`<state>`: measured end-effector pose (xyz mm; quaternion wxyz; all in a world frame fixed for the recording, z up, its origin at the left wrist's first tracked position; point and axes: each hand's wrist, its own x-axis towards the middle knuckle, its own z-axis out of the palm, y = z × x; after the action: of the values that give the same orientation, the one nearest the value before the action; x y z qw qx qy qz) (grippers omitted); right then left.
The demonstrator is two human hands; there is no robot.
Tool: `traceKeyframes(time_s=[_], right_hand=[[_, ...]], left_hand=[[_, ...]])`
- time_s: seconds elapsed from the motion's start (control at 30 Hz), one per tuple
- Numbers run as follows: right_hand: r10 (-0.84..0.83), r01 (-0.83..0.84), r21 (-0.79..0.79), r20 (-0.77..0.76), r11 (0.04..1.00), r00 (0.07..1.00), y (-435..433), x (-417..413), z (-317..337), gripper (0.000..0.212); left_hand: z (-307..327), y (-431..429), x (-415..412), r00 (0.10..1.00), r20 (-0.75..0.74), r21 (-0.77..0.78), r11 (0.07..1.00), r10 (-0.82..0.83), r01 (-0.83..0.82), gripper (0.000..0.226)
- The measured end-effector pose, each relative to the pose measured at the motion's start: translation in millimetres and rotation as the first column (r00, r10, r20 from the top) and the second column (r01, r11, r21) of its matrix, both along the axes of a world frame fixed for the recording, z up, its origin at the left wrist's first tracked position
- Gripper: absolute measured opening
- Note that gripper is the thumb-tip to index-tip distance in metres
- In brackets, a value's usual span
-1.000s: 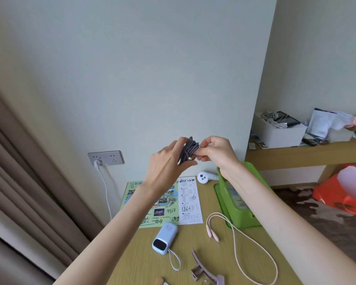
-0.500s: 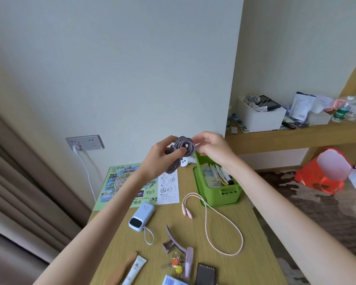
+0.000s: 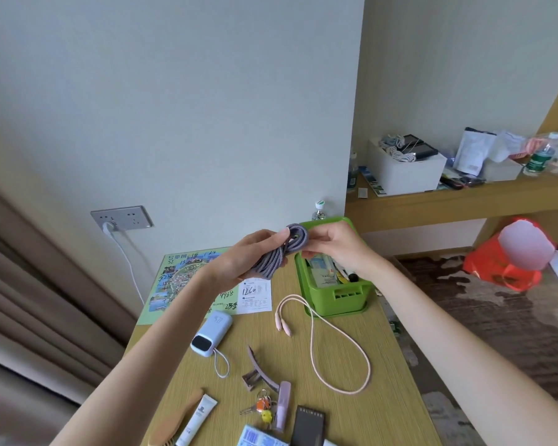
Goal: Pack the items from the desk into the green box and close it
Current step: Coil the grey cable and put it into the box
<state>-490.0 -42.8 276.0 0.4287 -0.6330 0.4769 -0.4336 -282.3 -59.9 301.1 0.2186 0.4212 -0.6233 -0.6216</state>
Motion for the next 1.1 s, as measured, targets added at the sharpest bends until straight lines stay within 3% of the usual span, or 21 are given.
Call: traceKeyframes(time_s=[0.07,0.23,0.4,0.53,0.63,0.73,0.8,0.87,0.97,1.1], right_hand=[[0.02,-0.023,-0.034,-0.081,0.999,0.996,-5.1,-10.3,-1.9,0.01],[-0.002,-0.019,-0.075,-0.272,0.997,0.962,-24.8,-35.6,-12.4,0.007],[-0.044,0.023,-0.076,-0.291,0.997,0.956,-50.8,-57.7,-26.8,0.011],[-0.032,0.039,0.019,-0.274,0.999,0.961,-77.6,-79.6,-40.2,0.018],[0.093,-0.032,0.192,-0.317,0.981,0.944,-102.9,-91.3,-48.2,0.021],[0.206,-0.091,0.327,-0.337,0.941,0.919,-128.2,-95.3,-56.7,0.032],[0.199,-0.052,0.282,-0.522,0.958,0.829,-143.3,-96.9,-67.6,0.044],[0.134,-0.011,0.183,-0.677,0.983,0.724,-155.9,-99.2,-83.0,0.039],[-0.013,0.023,0.003,-0.767,1.0,0.641,-171.7,-106.3,-106.7,0.022],[-0.21,0.009,-0.236,-0.848,0.972,0.487,-194.5,-118.3,-133.5,0.022]], left_hand=[[-5.7,-7.9,-0.5,0.997,0.03,0.056,0.996,-0.066,0.064,0.059],[-24.1,-30.2,-7.1,0.986,-0.021,0.262,0.951,-0.166,0.165,0.045],[-45.3,-64.3,-16.3,0.991,-0.045,0.28,0.951,-0.126,0.134,0.036],[-63.7,-97.1,-32.1,0.998,-0.026,0.049,0.997,-0.058,0.059,0.021],[-78.9,-123.9,-54.4,0.988,0.141,-0.203,0.976,-0.057,0.085,0.029],[-98.7,-150.3,-77.0,0.932,0.36,-0.419,0.886,-0.039,0.199,0.037],[-110.3,-165.5,-90.1,0.926,0.377,-0.504,0.843,0.02,0.187,0.038],[-121.1,-179.1,-103.1,0.924,0.376,-0.594,0.783,0.069,0.183,0.037],[-137.2,-197.7,-120.4,0.911,0.392,-0.723,0.654,0.125,0.222,0.035],[-158.9,-222.9,-128.2,0.854,0.49,-0.78,0.524,0.174,0.341,0.031]])
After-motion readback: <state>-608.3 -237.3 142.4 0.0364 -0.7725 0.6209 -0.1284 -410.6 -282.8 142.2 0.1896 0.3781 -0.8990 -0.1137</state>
